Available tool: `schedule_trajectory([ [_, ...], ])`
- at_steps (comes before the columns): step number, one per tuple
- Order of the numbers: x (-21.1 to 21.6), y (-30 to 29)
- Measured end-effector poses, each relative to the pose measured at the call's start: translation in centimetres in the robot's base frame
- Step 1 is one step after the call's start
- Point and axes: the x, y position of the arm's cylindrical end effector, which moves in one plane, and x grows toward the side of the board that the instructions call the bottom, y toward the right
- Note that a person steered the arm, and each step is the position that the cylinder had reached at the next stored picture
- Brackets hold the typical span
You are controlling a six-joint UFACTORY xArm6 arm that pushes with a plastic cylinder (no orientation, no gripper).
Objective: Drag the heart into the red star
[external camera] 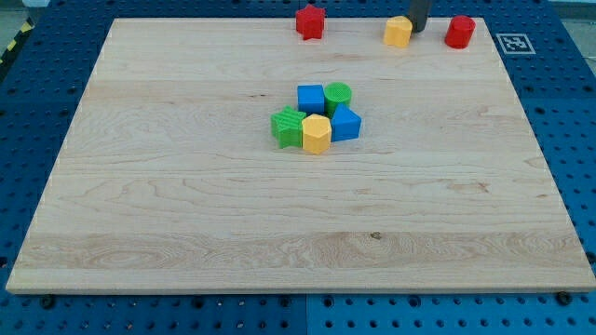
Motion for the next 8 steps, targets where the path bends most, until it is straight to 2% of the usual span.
schedule_trajectory([
  [4, 2.7, -0.3],
  [8, 2.9, -8.0],
])
